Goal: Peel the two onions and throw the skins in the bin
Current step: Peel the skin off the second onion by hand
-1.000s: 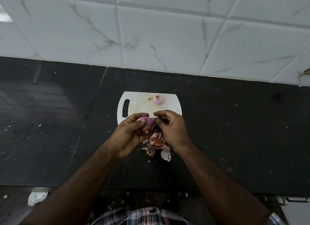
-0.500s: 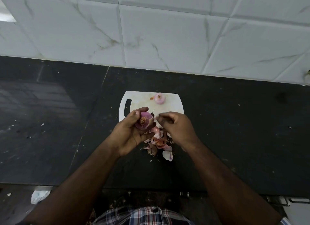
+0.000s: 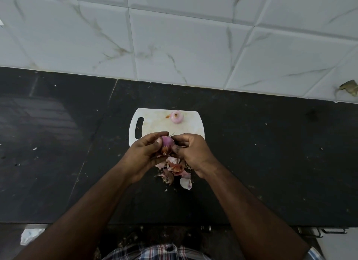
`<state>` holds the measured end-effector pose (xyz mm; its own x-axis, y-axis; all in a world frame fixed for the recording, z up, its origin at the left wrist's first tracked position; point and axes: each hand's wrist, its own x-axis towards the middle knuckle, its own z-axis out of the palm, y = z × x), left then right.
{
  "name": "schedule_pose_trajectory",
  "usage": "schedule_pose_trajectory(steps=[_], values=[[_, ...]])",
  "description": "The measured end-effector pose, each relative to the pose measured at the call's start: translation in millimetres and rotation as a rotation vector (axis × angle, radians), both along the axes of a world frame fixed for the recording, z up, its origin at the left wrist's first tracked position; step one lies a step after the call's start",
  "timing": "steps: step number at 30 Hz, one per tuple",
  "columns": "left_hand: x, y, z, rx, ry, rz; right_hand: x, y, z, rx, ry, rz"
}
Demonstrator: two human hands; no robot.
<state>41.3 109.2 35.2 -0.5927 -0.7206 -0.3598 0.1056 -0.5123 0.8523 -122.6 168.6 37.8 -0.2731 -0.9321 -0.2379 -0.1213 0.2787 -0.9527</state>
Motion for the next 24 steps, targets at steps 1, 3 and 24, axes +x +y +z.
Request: schedule_pose_trajectory(steps=[1,3,24], values=[[-0.2,-0.4,-0.4,-0.001,-0.01,0.003,-0.3,0.3,1.1,-0.002,0.004,0.005],[-0.1,-1.1,-1.4,0.0,-0.017,0.014,0.5,0.2,3.6,-0.001,0.034,0.024],[-3.6,-1.4,-0.1,0.029,0.064,0.129,2.1,0.2,1.8,-0.06,-0.024,0.022]])
